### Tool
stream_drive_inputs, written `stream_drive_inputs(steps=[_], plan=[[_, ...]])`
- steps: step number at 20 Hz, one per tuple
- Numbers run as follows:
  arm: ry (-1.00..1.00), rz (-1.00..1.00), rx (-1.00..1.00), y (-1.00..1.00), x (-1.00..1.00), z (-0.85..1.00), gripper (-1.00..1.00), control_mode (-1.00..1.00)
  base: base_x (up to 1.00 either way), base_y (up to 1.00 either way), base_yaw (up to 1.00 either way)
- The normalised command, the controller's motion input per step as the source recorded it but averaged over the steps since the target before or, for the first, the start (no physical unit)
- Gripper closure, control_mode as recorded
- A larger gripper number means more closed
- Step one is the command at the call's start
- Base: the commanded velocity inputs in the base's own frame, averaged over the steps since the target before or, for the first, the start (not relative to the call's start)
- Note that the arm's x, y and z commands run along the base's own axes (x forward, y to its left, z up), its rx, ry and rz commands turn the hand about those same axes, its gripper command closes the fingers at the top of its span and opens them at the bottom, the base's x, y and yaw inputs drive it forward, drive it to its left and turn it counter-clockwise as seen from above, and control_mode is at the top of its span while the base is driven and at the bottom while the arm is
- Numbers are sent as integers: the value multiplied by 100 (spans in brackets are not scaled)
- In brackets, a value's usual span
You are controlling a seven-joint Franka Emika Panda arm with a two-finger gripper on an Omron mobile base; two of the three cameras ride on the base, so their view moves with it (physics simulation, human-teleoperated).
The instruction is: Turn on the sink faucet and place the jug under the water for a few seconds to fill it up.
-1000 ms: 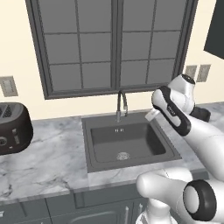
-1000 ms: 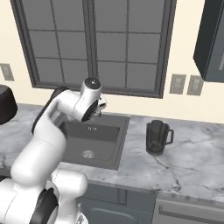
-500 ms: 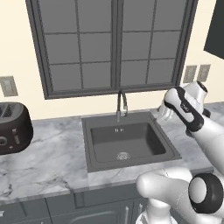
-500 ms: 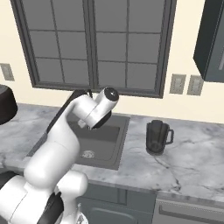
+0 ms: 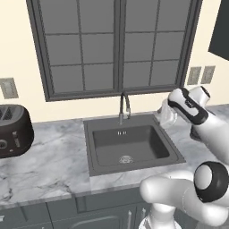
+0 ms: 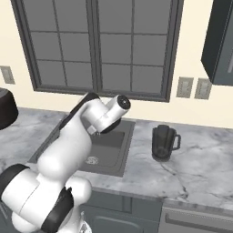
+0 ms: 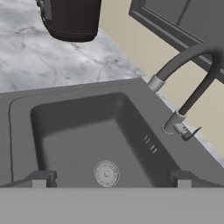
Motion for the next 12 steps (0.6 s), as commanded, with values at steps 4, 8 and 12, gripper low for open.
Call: stream_drive_inputs(steps=[4,8,12], plan=[[0,2,0,16,48,-5,-100,-100,0,0,0],[0,0,0,14,37,-9,-100,-100,0,0,0],[0,0,2,10,22,-11,-100,-100,0,0,0]])
